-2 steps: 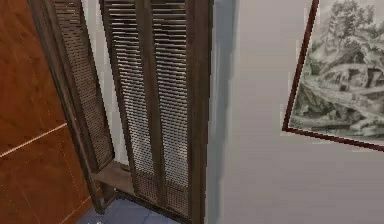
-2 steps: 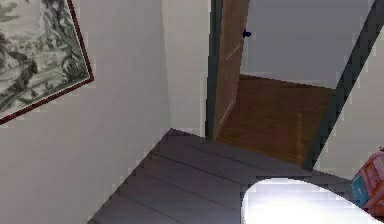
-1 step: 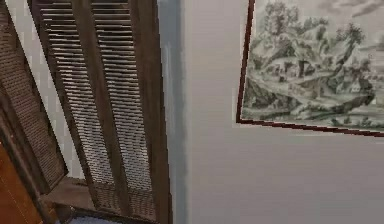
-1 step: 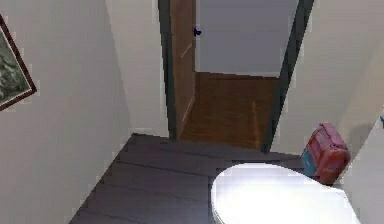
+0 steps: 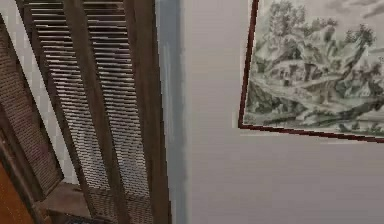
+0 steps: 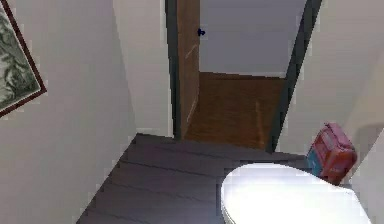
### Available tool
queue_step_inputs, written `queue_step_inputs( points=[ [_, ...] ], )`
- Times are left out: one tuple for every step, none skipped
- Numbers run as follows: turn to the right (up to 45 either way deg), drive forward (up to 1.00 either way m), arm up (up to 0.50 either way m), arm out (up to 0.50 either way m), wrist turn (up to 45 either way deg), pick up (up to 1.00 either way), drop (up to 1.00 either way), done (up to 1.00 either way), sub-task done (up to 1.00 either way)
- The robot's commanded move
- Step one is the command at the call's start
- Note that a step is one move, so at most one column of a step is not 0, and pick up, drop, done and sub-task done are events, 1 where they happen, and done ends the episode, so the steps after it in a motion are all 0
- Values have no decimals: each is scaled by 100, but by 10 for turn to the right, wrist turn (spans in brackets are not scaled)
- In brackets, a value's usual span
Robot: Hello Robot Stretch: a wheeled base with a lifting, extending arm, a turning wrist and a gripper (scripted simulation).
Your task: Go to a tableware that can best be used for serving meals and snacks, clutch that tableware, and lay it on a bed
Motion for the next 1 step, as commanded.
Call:
queue_step_inputs(
  points=[
    [-450, 0, 0, 0, 0, 0, 0, 0, 0]
  ],
)
